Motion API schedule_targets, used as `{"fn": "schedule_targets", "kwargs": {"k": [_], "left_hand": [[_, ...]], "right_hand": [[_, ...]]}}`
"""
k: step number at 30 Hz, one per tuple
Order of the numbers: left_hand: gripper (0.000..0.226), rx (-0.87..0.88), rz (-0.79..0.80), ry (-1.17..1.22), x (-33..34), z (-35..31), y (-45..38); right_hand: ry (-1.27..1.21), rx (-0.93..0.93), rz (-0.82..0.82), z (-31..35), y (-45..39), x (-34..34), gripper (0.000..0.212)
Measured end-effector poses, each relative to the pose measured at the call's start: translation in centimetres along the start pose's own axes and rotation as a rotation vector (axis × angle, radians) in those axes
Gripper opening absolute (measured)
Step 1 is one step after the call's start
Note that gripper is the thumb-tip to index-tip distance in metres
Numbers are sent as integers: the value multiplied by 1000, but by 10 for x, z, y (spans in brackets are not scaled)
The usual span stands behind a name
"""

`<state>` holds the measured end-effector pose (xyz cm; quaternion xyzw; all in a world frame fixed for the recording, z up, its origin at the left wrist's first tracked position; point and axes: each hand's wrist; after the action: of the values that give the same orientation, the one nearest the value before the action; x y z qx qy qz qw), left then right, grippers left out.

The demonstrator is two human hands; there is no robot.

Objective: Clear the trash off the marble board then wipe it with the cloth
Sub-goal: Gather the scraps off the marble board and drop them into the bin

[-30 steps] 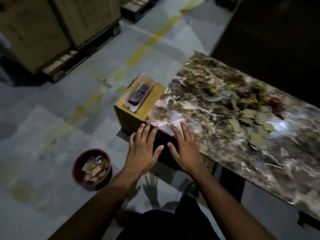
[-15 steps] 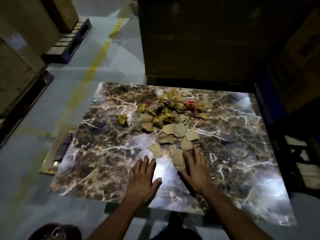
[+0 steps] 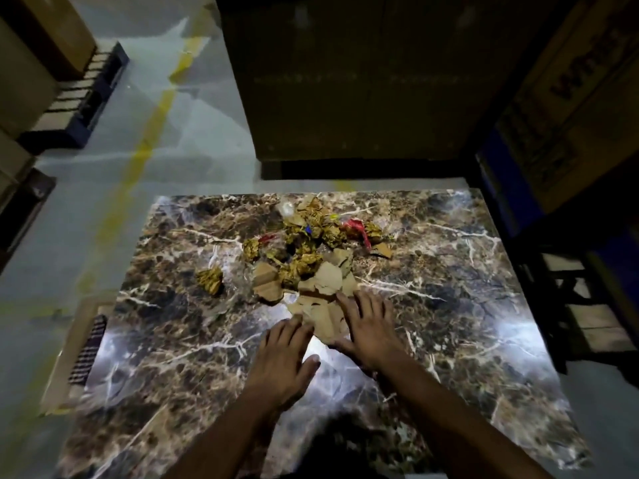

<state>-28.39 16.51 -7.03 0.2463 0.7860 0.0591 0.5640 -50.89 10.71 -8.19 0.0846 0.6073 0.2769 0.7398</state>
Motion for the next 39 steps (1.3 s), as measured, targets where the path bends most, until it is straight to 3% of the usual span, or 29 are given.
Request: {"fn": "schedule_targets", "kwargs": {"k": [4, 7, 10, 12, 14, 20, 22, 26, 29, 32, 36, 39], "left_hand": [[74, -125, -198, 128, -29, 59, -5], [89, -312, -322, 210, -50, 108, -16], [100, -391, -320, 322, -64, 140, -35], [107, -375, -268, 360, -65, 147, -48], [101, -326, -225, 354, -64, 140, -56], [84, -162, -142, 444, -51, 88, -47], [77, -132, -169, 506, -49, 81, -42], [72, -140, -353, 569, -59, 97, -50], [79, -155, -438, 546, -84, 107, -71], [98, -166, -285, 568, -113, 110, -102], [98, -146, -4, 468, -130, 107, -137], [110, -104, 86, 315, -127, 108, -145]], "right_hand": [[-216, 2, -146, -12, -13, -37, 75], [-205, 69, -328, -33, -55, -75, 66], [-176, 128, -261, -48, -103, -110, 69], [-154, 114, -114, -55, -130, -115, 73], [-155, 74, 18, -56, -141, -110, 79], [-157, 4, 57, -19, -98, -77, 77], [-149, -7, 13, -8, -78, -72, 76], [-254, 25, -253, -1, -78, -94, 73], [-341, -45, -339, 12, -115, -132, 57], [-215, -75, -181, 28, -166, -163, 56], [-203, -52, 144, 41, -220, -180, 107], [-144, -55, 321, 41, -230, -171, 119]]}}
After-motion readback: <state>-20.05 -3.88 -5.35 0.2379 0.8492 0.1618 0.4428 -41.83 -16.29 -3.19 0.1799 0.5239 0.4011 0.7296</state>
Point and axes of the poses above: each hand's wrist, its own y-axis away from the middle knuckle, its own x-axis out of the palm, z = x × y, and after that the axes turned 10 degrees about z, right-handed
